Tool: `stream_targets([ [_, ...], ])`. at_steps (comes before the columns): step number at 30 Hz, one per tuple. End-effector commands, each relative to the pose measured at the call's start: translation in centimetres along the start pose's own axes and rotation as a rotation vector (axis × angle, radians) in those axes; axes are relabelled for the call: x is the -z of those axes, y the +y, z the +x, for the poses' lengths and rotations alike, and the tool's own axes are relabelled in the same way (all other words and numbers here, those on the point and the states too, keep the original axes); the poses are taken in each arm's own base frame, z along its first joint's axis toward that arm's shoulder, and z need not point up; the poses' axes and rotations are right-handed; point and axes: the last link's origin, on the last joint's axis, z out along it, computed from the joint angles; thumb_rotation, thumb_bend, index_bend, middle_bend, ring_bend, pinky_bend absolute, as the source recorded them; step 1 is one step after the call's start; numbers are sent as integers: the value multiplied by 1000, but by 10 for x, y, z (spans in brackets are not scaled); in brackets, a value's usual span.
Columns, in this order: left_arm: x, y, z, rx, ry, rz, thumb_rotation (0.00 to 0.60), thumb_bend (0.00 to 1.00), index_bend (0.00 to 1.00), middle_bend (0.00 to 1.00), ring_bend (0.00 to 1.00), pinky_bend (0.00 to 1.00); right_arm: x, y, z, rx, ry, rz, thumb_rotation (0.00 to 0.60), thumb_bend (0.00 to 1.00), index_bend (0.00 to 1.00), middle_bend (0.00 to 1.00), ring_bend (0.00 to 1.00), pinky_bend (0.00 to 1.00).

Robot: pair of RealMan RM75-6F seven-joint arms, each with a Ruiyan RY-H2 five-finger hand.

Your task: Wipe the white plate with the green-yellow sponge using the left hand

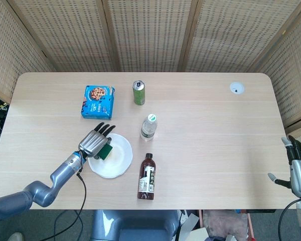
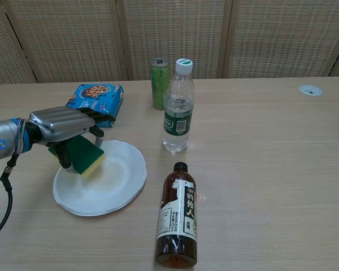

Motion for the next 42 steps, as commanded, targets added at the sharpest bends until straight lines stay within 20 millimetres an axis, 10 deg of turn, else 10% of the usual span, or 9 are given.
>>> stream_targets([
  [1, 2, -1, -10, -82, -41, 12, 600, 158, 669, 0, 0, 0, 0, 0, 0, 1, 0, -2, 600, 0, 0, 0, 0, 0],
  [42, -20, 22, -6, -174, -51, 32, 600, 158, 681, 0, 0, 0, -1, 2, 3, -14, 2, -9, 600, 0, 0, 0, 0, 0],
])
